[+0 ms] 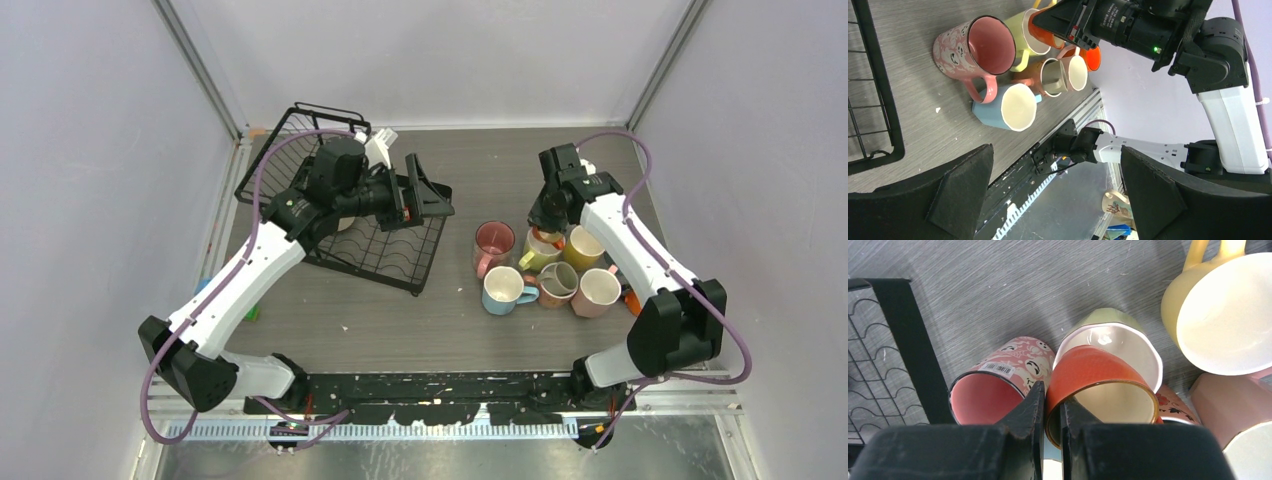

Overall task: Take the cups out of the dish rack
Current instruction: Place the cup at the center of the board.

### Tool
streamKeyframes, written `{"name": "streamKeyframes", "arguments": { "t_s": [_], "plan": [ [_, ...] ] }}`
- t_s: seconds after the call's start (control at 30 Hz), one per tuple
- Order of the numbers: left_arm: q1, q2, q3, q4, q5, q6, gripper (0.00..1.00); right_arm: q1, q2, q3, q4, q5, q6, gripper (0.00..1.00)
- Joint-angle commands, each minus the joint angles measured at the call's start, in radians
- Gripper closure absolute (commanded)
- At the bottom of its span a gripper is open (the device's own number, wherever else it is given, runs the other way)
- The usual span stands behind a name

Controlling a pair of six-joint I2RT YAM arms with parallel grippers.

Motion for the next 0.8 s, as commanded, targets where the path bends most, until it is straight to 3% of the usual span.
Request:
{"name": "streamKeyframes", "arguments": {
  "t_s": [0.0, 0.6, 0.77],
  "plan": [
    [-0.002, -0.034, -0.009, 0.032, 0.031, 0.025, 0.0, -0.011, 0.023, 0.053, 0.015, 0.008, -0.022, 0.99],
    [-0.002, -0.021, -0.018, 0.036, 0.039, 0.029, 0.0, -0.032, 0.093, 0.029, 0.036, -0.005, -0.029, 0.99],
    [-0.002, -0.018, -0.021, 0.04, 0.039, 0.027, 0.0, -0.033, 0.096, 0.018, 0.045, -0.013, -0.028, 0.89]
  ]
}}
